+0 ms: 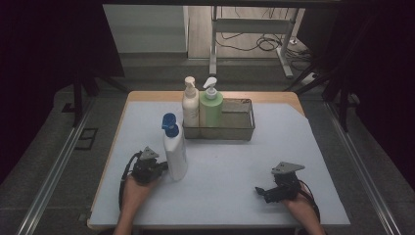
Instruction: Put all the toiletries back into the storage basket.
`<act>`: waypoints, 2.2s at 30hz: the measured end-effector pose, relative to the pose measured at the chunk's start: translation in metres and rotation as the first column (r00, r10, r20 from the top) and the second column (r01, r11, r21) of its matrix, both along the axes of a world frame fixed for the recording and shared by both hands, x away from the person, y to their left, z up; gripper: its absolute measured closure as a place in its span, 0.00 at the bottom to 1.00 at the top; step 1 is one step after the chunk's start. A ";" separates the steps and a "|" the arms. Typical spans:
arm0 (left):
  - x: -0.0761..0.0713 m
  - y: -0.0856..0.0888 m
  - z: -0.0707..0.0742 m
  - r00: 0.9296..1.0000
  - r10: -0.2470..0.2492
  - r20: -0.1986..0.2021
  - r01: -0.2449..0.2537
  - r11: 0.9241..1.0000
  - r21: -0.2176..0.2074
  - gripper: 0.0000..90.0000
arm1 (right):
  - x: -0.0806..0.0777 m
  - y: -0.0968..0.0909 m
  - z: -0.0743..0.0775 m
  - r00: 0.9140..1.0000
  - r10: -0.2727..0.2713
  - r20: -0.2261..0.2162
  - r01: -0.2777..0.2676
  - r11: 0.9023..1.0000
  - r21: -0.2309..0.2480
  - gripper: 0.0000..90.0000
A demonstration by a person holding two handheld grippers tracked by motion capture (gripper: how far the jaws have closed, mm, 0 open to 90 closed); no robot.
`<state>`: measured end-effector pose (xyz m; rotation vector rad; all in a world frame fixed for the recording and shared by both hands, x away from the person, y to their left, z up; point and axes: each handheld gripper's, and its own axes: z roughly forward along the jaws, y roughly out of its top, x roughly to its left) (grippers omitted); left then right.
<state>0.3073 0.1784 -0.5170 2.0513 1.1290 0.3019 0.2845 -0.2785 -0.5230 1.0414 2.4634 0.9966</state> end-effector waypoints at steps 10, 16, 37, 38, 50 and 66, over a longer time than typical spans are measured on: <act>-0.001 -0.017 0.000 0.999 -0.038 -0.002 0.038 0.999 -0.002 0.99 | 0.000 0.000 0.000 1.000 0.000 0.000 0.000 1.000 0.000 0.00; -0.004 -0.025 0.000 0.998 -0.054 -0.008 0.054 0.999 0.004 0.99 | 0.000 0.000 0.000 1.000 0.000 0.000 0.000 1.000 0.000 0.00; -0.015 -0.063 0.000 0.989 -0.150 -0.004 0.150 0.989 0.009 0.99 | 0.000 0.000 0.000 1.000 0.000 0.000 0.000 1.000 0.000 0.00; -0.015 -0.065 0.000 0.988 -0.154 -0.009 0.154 0.988 0.002 0.99 | 0.000 0.000 0.000 1.000 0.000 0.001 0.000 1.000 -0.001 0.00; -0.017 -0.081 -0.003 0.981 -0.191 -0.014 0.191 0.981 -0.006 0.96 | 0.000 0.000 0.000 1.000 0.001 0.000 -0.001 1.000 -0.005 0.00; -0.042 -0.068 0.010 0.988 -0.156 0.024 0.154 0.987 0.051 0.56 | 0.001 0.001 0.002 1.000 0.001 -0.011 -0.001 1.000 -0.009 0.00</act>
